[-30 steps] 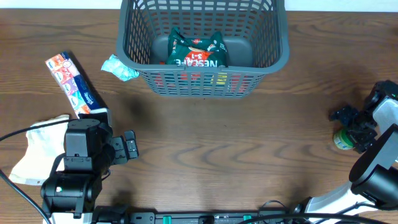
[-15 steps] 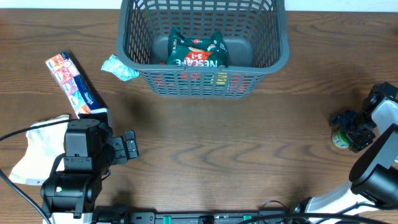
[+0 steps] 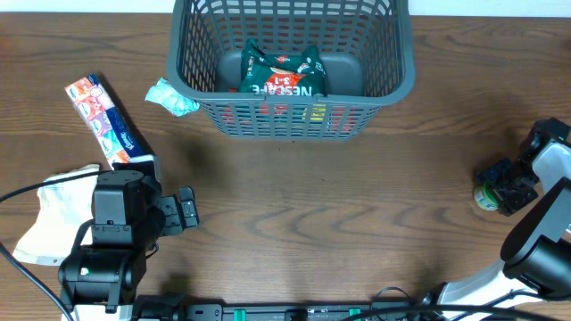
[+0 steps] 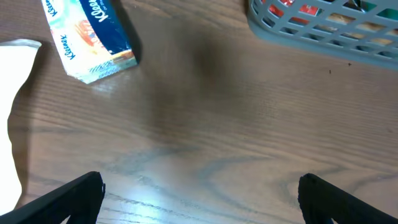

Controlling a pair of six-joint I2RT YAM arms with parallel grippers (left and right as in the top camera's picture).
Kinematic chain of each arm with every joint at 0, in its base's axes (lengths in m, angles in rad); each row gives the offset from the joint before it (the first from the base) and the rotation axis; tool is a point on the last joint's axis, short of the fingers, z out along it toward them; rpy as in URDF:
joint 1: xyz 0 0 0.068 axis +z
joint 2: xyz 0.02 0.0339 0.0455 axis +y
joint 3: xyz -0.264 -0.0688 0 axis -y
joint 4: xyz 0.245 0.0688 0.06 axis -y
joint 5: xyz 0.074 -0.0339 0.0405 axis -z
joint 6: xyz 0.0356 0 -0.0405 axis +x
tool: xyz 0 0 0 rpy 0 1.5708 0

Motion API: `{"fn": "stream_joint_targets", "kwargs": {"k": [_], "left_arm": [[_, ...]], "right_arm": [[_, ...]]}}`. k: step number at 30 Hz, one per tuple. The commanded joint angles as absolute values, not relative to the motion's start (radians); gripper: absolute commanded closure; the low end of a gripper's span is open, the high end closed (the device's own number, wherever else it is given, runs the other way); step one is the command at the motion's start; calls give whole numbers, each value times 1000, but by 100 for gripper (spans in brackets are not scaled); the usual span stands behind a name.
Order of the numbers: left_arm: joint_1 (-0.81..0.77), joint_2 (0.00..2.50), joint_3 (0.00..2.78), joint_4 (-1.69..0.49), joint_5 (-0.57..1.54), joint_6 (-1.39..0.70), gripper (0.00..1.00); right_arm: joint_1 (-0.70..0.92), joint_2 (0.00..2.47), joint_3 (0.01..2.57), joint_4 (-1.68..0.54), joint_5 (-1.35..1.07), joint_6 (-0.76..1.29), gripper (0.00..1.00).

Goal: Pack container
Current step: 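Lift the bottle and carry it over the basket with the right gripper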

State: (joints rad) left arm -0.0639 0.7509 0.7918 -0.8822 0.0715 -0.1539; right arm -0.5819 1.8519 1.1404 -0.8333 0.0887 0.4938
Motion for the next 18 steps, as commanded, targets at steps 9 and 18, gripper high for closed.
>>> {"fn": "stream_joint_targets", "kwargs": {"k": [9, 18], "left_arm": [[-69, 750, 812, -882, 64, -155, 1], [-69, 750, 812, -882, 64, -155, 2]], "right_arm": [[-426, 1776, 1409, -1021, 100, 356, 99], [-219, 1760, 1956, -1262, -24, 150, 99]]}}
